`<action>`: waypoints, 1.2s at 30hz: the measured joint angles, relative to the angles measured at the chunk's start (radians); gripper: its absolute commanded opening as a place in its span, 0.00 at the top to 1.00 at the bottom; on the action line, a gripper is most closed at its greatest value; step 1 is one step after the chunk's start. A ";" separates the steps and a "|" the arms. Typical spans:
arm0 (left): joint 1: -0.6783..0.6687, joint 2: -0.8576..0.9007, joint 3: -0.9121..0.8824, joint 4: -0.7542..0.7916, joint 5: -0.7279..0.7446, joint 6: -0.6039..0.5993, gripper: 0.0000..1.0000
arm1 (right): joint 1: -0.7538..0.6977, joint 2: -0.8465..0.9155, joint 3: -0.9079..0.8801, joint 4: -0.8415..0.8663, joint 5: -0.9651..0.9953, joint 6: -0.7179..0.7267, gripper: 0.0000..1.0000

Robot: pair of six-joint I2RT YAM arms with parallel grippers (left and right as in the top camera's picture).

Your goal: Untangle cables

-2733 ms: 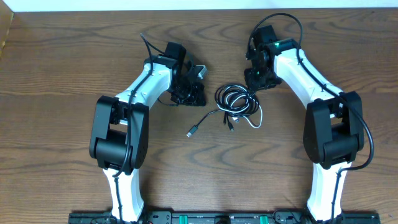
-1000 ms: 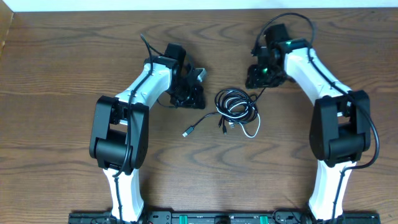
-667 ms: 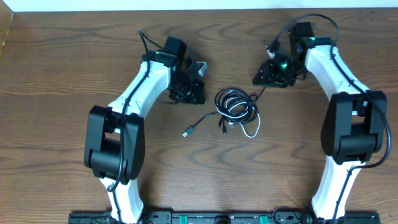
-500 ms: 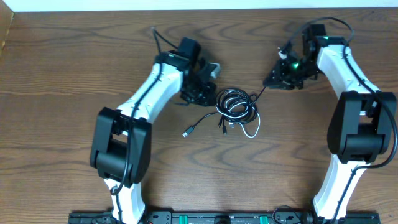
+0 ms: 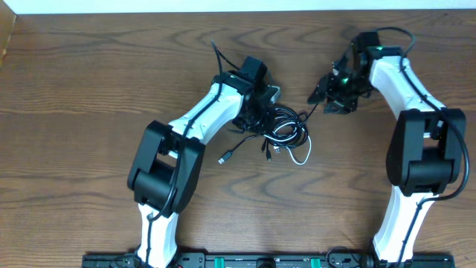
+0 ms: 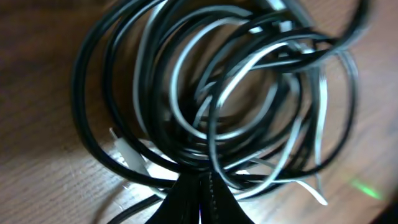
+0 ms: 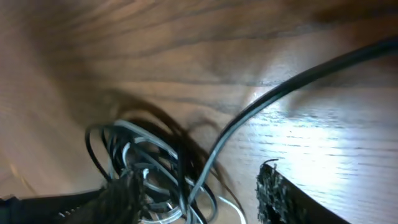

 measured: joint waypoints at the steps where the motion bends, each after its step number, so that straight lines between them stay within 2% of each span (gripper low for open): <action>1: 0.000 0.010 0.000 0.000 -0.001 -0.003 0.91 | 0.009 0.000 -0.006 0.014 0.011 0.025 0.45; 9: 0.000 0.030 0.000 0.014 -0.001 -0.006 0.91 | 0.043 0.000 -0.050 0.067 0.082 0.167 0.66; 12: 0.000 0.031 0.000 0.022 -0.001 -0.006 0.92 | 0.056 0.000 -0.080 0.089 0.106 0.208 0.78; 17: 0.001 0.037 0.000 0.030 -0.001 -0.006 0.92 | 0.081 0.000 -0.106 0.105 0.128 0.255 0.84; 20: 0.001 0.037 0.000 0.030 -0.001 -0.006 0.92 | 0.087 0.000 -0.114 0.107 0.135 0.307 0.98; 29: 0.001 0.043 0.000 0.029 -0.011 -0.006 0.92 | 0.136 0.000 -0.127 0.126 0.144 0.432 0.99; 31: 0.002 0.043 0.000 0.029 -0.013 -0.006 0.92 | 0.147 0.000 -0.127 0.130 0.145 0.435 0.94; 36: 0.001 0.043 0.000 0.029 -0.016 -0.006 0.92 | 0.146 0.000 -0.127 0.109 0.135 0.423 0.91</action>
